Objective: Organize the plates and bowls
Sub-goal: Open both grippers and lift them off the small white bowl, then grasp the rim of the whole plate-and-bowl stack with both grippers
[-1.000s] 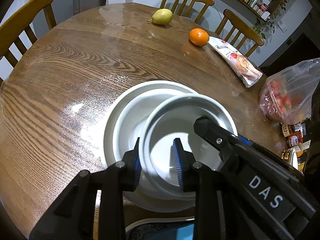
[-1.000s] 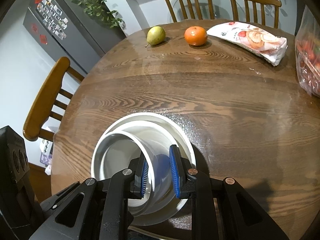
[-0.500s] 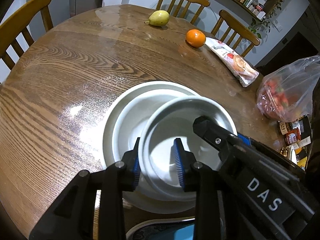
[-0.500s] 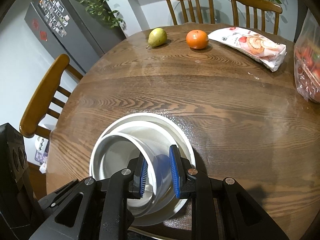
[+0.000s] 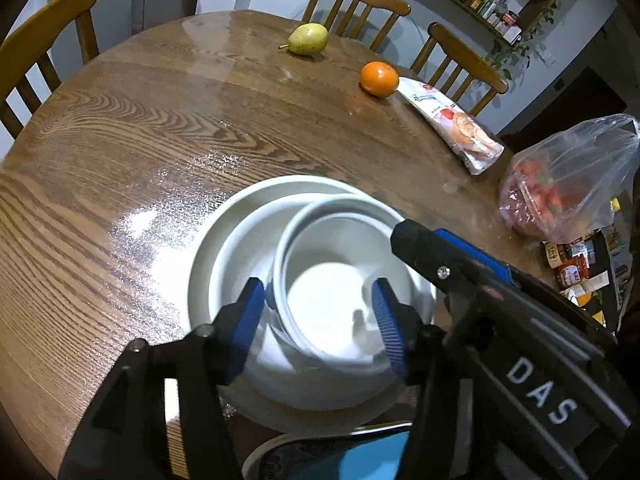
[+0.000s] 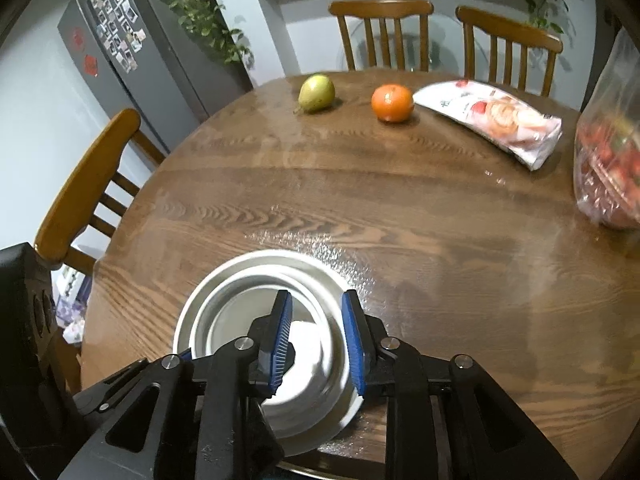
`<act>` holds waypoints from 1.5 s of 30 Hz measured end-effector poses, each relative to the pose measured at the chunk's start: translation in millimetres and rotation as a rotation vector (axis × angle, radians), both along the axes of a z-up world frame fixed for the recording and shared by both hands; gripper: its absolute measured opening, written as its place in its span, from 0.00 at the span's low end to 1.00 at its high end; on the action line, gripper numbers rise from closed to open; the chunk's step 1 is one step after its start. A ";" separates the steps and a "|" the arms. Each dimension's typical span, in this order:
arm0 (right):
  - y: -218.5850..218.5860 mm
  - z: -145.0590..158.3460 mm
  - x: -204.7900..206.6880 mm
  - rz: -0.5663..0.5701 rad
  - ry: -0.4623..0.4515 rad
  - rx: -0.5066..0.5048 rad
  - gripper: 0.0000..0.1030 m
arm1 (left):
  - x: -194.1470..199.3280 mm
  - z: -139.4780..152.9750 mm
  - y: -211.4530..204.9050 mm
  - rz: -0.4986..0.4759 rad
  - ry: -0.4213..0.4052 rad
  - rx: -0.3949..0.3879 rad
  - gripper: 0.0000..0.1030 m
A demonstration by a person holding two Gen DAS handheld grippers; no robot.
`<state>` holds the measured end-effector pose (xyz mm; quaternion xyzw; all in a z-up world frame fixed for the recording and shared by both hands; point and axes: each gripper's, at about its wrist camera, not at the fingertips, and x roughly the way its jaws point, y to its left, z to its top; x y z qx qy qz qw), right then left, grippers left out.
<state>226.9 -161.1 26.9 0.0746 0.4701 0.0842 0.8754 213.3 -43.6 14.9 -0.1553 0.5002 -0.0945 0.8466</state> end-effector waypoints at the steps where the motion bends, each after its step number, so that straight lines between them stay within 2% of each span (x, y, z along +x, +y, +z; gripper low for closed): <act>1: -1.1 1.1 -0.6 -0.001 0.001 0.006 0.27 | -0.6 0.9 0.3 0.000 -0.002 -0.002 0.56; 3: -2.1 4.5 -2.6 -0.003 -0.010 0.004 0.27 | -2.9 4.6 2.4 0.006 -0.016 -0.002 0.59; 7: -3.5 14.3 -7.0 -0.020 -0.052 -0.003 0.50 | -7.6 13.5 6.6 0.015 -0.058 -0.018 0.65; 12: -6.8 24.2 -12.3 -0.022 -0.081 0.016 0.62 | -12.3 21.7 12.6 0.029 -0.092 -0.033 0.69; 16: -10.2 29.1 -14.6 -0.028 -0.096 0.036 0.75 | -13.7 25.0 18.9 0.058 -0.119 -0.021 0.77; 22: -16.1 25.0 -10.2 -0.037 -0.074 0.062 0.77 | -9.8 22.9 27.1 0.100 -0.104 -0.014 0.79; 33: -18.0 -1.8 5.8 -0.035 0.032 0.097 0.77 | -0.2 5.9 33.7 0.118 -0.033 0.011 0.79; 45: -17.1 -26.8 17.8 -0.030 0.128 0.124 0.77 | 7.0 -13.8 32.8 0.123 0.039 0.077 0.79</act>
